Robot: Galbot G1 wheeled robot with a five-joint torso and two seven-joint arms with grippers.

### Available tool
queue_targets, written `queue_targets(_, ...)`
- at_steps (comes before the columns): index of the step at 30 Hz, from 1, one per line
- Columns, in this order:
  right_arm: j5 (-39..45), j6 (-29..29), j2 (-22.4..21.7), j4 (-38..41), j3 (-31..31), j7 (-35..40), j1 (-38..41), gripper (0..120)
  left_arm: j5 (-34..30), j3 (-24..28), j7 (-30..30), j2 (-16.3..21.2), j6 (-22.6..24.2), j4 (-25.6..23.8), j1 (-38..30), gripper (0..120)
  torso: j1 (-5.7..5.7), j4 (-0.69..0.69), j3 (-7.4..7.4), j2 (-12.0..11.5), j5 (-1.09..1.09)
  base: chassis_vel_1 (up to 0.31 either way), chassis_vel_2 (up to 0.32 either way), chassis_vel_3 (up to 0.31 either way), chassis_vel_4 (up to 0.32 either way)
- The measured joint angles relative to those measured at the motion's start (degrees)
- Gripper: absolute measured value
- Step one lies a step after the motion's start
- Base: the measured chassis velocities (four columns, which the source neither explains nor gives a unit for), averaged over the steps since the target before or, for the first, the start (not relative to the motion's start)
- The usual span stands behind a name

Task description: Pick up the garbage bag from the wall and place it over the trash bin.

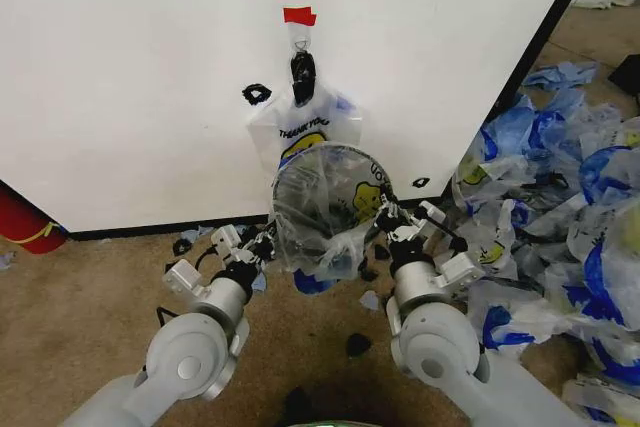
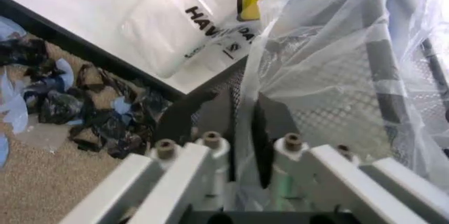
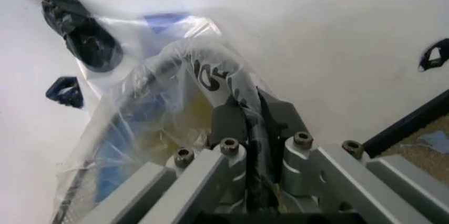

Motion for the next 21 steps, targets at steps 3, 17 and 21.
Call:
queue_targets(3,-0.1,0.0,-0.1,-0.1,0.2,0.0,-0.1,1,0.8,-0.3,0.0,0.5,0.0,-0.1,0.1,27,0.0,0.0,0.0,0.0,0.0,0.0,0.0,0.0,0.0)
queue_targets(17,-1.3,0.1,0.4,-1.1,0.7,-0.2,-1.9,1,5.9,-2.1,-2.9,2.1,1.0,-1.1,1.7,78,0.0,0.0,0.0,0.0,0.0,0.0,0.0,0.0,0.0)
queue_targets(21,0.0,0.2,0.7,-1.1,0.9,-0.4,-3.8,1,8.2,-2.6,-5.2,2.2,1.4,-1.0,1.8,94,0.0,0.0,0.0,0.0,0.0,0.0,0.0,0.0,0.0)
